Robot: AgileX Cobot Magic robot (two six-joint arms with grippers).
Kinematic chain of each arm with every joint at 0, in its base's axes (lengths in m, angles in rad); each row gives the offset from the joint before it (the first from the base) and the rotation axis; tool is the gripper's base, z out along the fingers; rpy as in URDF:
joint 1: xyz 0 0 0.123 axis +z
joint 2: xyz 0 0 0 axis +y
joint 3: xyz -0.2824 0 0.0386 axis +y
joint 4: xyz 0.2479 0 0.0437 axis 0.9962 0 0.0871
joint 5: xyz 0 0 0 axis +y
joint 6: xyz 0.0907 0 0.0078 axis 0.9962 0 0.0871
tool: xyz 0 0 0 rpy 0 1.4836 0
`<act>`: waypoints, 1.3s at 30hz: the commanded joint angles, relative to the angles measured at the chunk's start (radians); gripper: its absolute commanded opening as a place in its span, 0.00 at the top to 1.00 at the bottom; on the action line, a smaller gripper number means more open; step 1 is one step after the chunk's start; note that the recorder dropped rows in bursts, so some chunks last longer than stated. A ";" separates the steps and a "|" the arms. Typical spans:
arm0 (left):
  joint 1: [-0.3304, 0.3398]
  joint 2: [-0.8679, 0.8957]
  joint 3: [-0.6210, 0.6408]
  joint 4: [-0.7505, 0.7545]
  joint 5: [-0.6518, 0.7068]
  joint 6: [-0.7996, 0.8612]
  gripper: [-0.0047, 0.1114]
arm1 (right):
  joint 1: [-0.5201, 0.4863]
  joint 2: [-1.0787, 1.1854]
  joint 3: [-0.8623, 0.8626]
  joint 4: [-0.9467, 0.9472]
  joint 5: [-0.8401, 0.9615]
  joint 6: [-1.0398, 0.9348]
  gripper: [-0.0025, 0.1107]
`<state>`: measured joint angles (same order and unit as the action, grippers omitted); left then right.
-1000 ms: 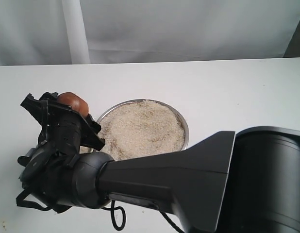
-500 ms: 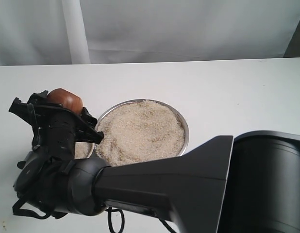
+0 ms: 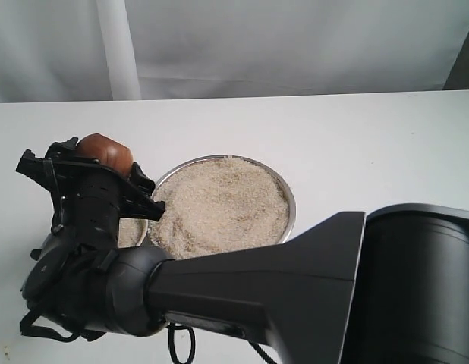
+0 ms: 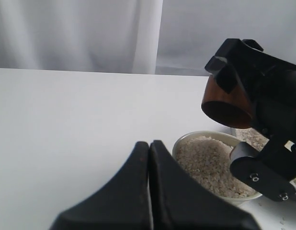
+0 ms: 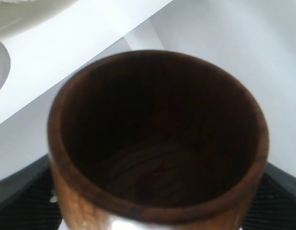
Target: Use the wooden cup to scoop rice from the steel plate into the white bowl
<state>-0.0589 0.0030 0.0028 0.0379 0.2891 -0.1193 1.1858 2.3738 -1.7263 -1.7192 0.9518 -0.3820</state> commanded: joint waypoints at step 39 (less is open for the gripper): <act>-0.004 -0.003 -0.003 -0.005 -0.004 -0.004 0.96 | -0.222 -0.283 0.123 0.855 -0.413 0.951 0.98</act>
<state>-0.0589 0.0030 0.0028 0.0379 0.2891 -0.1193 0.9911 2.1503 -1.6447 -0.8595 0.6162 0.5395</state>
